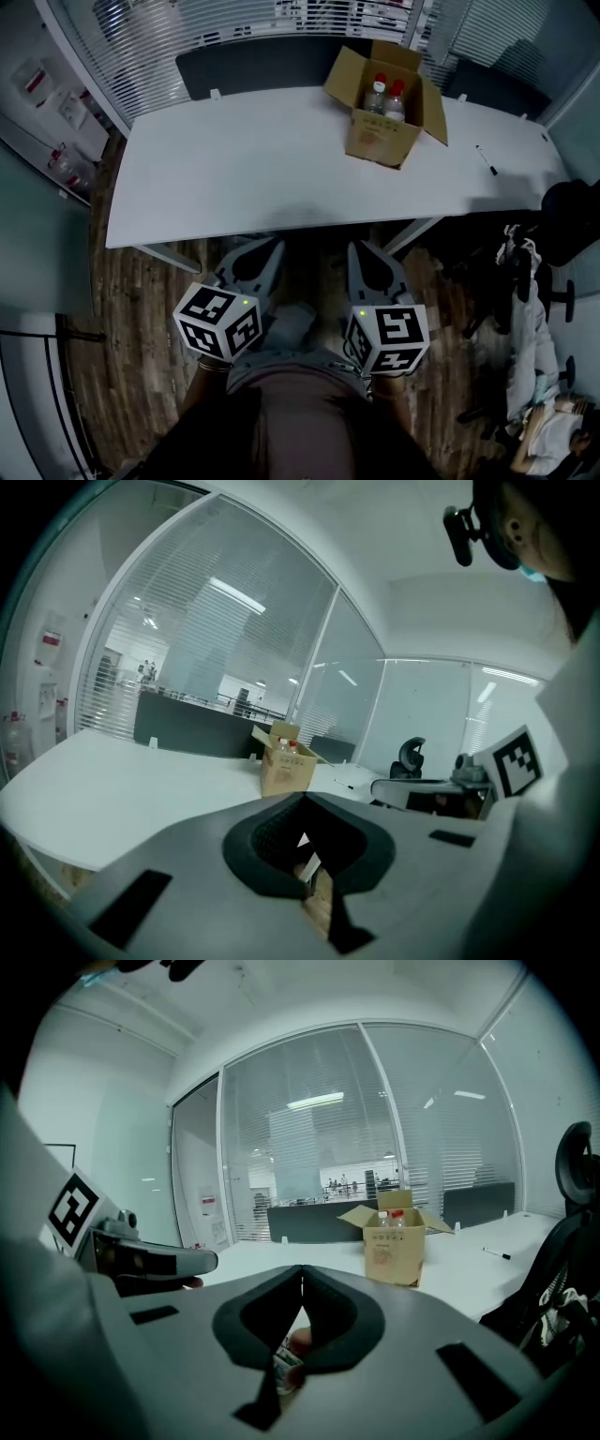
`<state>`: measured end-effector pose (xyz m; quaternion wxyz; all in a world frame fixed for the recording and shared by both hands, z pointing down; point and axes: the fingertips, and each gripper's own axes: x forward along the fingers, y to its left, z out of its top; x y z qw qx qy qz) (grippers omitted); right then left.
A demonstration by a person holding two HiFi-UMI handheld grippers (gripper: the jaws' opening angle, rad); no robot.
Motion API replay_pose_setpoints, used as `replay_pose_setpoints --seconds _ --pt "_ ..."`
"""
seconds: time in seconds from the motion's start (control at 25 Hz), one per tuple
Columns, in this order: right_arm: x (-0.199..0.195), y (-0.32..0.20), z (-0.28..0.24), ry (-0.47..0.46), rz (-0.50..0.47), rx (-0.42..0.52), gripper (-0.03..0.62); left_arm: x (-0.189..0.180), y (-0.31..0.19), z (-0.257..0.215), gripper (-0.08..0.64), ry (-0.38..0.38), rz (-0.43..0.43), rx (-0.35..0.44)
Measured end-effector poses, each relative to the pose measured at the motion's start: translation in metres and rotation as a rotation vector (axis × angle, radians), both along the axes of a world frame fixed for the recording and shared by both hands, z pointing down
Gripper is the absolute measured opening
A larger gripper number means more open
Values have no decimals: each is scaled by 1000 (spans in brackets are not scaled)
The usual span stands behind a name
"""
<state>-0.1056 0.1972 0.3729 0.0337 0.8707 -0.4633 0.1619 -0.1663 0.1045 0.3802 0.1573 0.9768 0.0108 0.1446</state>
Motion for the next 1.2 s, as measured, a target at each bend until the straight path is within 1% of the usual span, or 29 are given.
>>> replay_pose_setpoints --seconds 0.28,0.72,0.96,1.2 --pt "50 -29 -10 1 28 -7 23 55 -32 -9 6 15 14 -19" --pt "124 -66 -20 14 106 -16 23 135 -75 -18 6 24 67 -25" --pt "150 -88 -19 18 138 -14 23 160 -94 -15 5 16 103 -30" --pt "169 -95 -18 24 158 -20 23 179 -103 -11 6 0 122 -39"
